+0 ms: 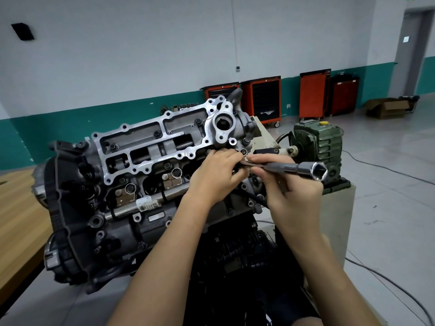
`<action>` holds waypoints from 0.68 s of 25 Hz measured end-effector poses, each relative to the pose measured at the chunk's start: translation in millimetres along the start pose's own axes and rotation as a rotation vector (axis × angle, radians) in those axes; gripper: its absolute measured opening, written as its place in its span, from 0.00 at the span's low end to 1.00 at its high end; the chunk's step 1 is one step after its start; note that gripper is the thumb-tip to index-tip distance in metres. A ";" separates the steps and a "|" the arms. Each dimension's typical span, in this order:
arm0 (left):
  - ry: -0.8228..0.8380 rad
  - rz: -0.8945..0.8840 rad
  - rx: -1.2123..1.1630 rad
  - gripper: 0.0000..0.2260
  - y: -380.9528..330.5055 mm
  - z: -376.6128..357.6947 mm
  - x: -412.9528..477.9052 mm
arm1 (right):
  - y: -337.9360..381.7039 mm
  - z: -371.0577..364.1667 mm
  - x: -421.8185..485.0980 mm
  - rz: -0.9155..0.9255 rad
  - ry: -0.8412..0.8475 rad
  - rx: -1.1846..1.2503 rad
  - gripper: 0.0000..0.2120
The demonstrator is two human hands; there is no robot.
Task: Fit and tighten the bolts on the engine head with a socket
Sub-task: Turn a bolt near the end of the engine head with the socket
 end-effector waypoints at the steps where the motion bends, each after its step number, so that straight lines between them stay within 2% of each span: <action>1: -0.007 -0.003 -0.003 0.16 -0.3 -0.2 -0.4 | -0.9 1.9 0.9 -0.008 -0.034 -0.001 0.07; 4: -0.027 -0.013 -0.013 0.13 0.8 1.0 0.4 | 0.3 2.8 0.1 -0.067 -0.068 0.044 0.09; 8: -0.008 -0.012 0.001 0.19 0.7 -0.7 1.0 | -0.8 -6.9 -4.0 -0.041 0.064 0.032 0.07; 10: -0.009 -0.008 -0.010 0.17 0.3 -1.4 0.3 | -3.3 -4.3 -1.3 -0.031 0.016 -0.015 0.06; 14: -0.030 -0.015 -0.005 0.10 1.5 -1.4 1.0 | -5.7 1.2 -2.1 -0.079 -0.081 0.084 0.09; 17: -0.036 -0.021 0.011 0.09 1.8 -1.9 1.4 | -4.6 -4.6 -6.8 -0.080 0.032 0.096 0.09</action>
Point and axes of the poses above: each hand's wrist, its own x-axis towards the middle knuckle, its own z-axis out of the back of the hand, y = z × x, the point moved 4 cm from there along x, towards the middle knuckle, and after that the axes turned 3 degrees about y, right-handed, at the moved point
